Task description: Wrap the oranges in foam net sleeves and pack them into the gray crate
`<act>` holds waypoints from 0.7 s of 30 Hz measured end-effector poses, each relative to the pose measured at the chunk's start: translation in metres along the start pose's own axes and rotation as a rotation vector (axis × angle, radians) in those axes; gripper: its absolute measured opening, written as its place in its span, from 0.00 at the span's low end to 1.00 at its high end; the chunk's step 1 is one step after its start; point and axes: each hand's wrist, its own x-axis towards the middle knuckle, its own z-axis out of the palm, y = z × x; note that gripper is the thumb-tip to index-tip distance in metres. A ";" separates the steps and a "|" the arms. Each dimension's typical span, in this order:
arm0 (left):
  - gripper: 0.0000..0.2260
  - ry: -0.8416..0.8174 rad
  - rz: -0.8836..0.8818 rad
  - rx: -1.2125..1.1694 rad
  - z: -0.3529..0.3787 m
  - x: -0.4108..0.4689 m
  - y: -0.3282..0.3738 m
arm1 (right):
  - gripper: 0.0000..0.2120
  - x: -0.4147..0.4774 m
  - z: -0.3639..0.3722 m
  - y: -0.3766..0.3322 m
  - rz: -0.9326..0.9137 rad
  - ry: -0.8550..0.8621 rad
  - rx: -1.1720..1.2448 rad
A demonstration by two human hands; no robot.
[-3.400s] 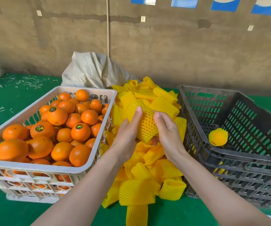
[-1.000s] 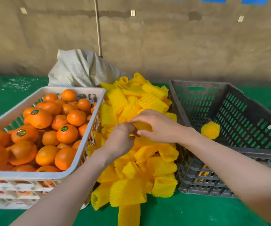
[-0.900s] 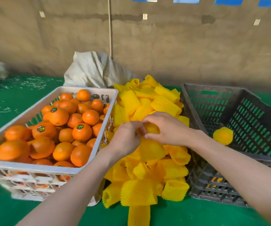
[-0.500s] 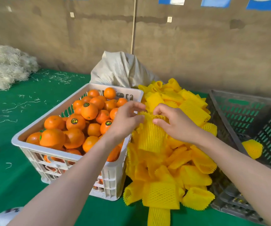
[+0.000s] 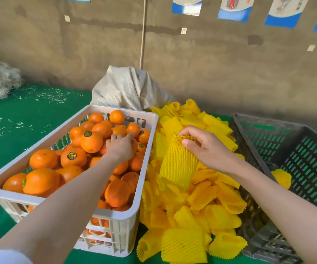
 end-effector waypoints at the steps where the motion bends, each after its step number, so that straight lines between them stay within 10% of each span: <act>1: 0.32 0.011 0.009 -0.008 -0.001 0.001 -0.002 | 0.07 -0.002 -0.001 0.002 0.010 -0.004 0.013; 6: 0.24 0.147 -0.047 -0.730 -0.025 -0.009 0.007 | 0.06 -0.007 -0.004 0.010 0.085 -0.037 0.105; 13: 0.07 -0.324 -0.182 -1.749 -0.070 -0.047 0.066 | 0.08 -0.007 0.002 0.004 0.250 -0.013 0.736; 18: 0.26 -0.821 -0.117 -2.026 -0.072 -0.075 0.099 | 0.07 -0.020 0.006 0.005 0.380 0.029 1.186; 21: 0.28 -0.854 -0.078 -2.025 -0.070 -0.091 0.111 | 0.07 -0.029 0.000 0.005 0.356 -0.016 1.275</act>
